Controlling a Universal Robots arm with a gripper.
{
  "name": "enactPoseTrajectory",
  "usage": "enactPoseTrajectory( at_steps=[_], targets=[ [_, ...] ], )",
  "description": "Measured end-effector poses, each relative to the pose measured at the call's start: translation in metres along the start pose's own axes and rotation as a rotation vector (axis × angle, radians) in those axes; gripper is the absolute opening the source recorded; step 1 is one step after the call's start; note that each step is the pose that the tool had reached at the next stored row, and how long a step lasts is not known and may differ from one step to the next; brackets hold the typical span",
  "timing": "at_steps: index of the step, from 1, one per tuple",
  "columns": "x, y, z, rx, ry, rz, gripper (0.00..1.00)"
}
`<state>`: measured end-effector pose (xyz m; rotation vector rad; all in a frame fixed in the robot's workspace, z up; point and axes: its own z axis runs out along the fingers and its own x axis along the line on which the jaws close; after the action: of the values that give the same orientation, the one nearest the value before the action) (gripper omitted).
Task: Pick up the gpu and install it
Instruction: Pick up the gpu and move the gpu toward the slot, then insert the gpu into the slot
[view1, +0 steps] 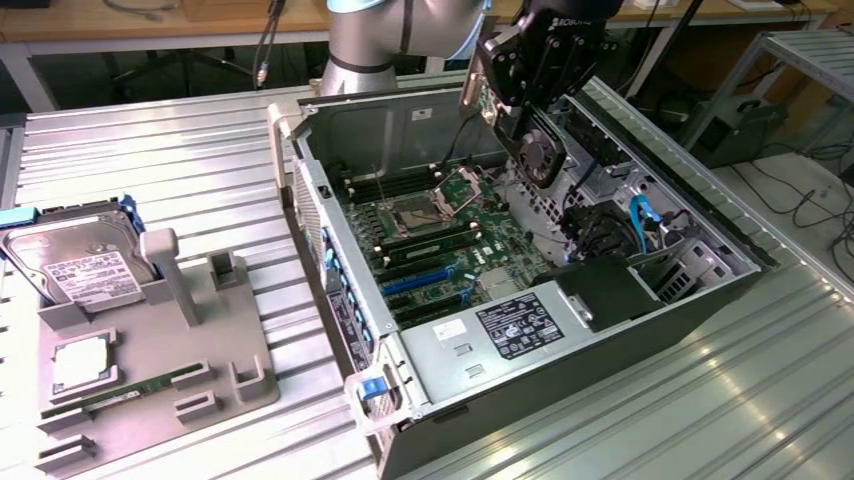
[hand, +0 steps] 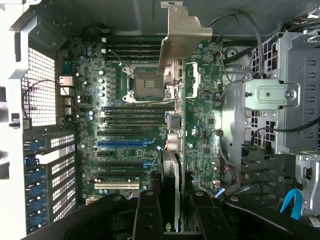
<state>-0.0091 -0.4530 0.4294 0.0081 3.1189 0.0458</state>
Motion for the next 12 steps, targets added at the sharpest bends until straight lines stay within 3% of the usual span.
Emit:
enactPoseTrajectory(
  at_steps=[12],
  targets=[
    [0.0, 0.0, 0.0, -0.0004, 0.0004, -0.014, 0.27]
  ],
)
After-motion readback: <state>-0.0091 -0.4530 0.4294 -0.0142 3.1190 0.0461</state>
